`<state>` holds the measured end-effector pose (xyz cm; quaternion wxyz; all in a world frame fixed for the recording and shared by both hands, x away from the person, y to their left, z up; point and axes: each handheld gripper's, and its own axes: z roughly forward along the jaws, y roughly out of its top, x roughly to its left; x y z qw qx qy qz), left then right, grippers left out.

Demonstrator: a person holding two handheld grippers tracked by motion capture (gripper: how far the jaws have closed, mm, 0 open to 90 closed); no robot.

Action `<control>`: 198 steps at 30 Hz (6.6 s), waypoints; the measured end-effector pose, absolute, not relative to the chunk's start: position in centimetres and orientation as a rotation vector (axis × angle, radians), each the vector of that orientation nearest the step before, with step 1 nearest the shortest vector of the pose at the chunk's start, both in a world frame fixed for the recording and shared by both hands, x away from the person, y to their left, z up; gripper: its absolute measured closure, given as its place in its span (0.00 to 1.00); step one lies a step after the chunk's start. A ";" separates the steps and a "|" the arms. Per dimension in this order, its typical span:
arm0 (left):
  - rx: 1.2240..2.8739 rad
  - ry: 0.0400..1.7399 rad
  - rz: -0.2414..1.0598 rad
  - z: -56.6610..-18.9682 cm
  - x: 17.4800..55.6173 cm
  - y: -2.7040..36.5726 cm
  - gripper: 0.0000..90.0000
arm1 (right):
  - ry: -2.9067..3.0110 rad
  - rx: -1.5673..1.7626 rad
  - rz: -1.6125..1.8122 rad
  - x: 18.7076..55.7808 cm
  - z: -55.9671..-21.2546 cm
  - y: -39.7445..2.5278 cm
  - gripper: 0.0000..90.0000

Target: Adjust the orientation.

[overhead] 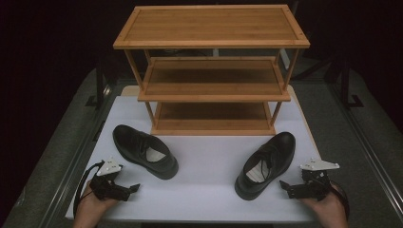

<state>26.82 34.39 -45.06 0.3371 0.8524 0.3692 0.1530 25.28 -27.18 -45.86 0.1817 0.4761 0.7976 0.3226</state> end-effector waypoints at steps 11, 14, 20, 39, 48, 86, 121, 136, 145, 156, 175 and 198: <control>2.201 0.959 0.411 -44.6 26.4 34.6 0.19 | 2.250 1.349 0.910 25.3 -45.9 -27.2 0.00; 2.165 0.975 0.435 -43.7 25.7 35.0 0.26 | 2.251 1.346 0.908 25.3 -45.9 -27.2 0.00; 2.142 1.002 0.461 -42.5 25.3 35.7 0.46 | 2.251 1.347 0.907 25.3 -45.9 -27.2 0.00; 2.120 1.115 0.437 -39.4 29.6 37.4 1.00 | 2.251 1.344 0.909 25.3 -45.9 -27.2 0.00; 2.099 1.162 0.454 -38.6 32.2 38.3 1.00 | 2.250 1.342 0.911 25.3 -45.9 -27.2 0.00; 2.121 1.360 0.575 -41.4 43.8 42.1 1.00 | 2.249 1.344 0.916 25.3 -45.9 -27.2 0.00; 2.120 1.246 0.437 -42.7 40.3 37.4 1.00 | 2.250 1.345 0.916 25.3 -45.9 -27.2 0.00; 2.168 1.136 0.375 -42.8 38.7 33.5 1.00 | 2.249 1.343 0.915 25.3 -45.9 -27.2 0.00; 2.201 1.078 0.350 -42.5 38.2 31.6 1.00 | 2.249 1.344 0.915 25.3 -45.9 -27.2 0.00; 2.211 1.075 0.355 -42.2 37.6 32.1 1.00 | 2.249 1.342 0.916 25.3 -45.9 -27.2 0.00; 2.226 0.975 0.262 -42.5 28.5 31.1 1.00 | 2.249 1.347 0.914 25.3 -45.9 -27.2 0.00; 2.292 0.928 0.283 -43.3 31.6 27.8 1.00 | 2.251 1.345 0.913 25.3 -45.9 -27.2 0.00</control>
